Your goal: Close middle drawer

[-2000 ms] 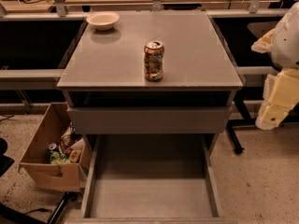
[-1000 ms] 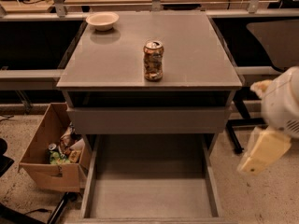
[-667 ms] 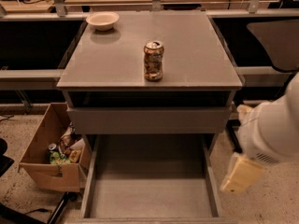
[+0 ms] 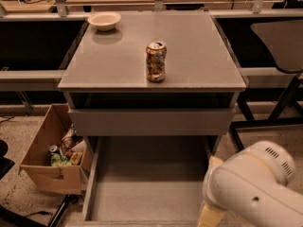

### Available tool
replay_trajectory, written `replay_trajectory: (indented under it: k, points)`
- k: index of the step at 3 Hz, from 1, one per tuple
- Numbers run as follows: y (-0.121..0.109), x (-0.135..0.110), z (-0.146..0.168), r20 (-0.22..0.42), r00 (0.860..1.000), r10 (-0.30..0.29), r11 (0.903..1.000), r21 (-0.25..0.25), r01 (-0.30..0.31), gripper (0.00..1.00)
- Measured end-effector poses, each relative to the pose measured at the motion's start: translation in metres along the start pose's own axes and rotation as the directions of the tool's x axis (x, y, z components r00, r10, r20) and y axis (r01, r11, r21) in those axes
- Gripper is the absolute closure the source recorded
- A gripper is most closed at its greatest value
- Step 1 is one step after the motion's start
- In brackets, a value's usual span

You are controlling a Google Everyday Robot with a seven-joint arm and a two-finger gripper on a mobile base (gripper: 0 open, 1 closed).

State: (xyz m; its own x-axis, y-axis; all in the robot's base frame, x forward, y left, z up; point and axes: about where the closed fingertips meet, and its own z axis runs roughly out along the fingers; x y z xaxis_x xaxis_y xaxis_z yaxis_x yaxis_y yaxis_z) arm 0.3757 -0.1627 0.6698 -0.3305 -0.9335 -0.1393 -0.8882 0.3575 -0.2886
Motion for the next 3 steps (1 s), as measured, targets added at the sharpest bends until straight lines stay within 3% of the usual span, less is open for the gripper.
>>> replay_trajectory:
  k: [1, 2, 3]
  points:
    - [0.027, 0.03, 0.023, -0.063, 0.998, 0.027, 0.9991, -0.03, -0.029, 0.0]
    - [0.031, 0.023, 0.029, -0.067, 0.998, 0.02, 0.9988, -0.044, -0.023, 0.0]
    - [0.061, 0.028, 0.081, -0.051, 0.998, 0.028, 0.9917, -0.124, -0.034, 0.19]
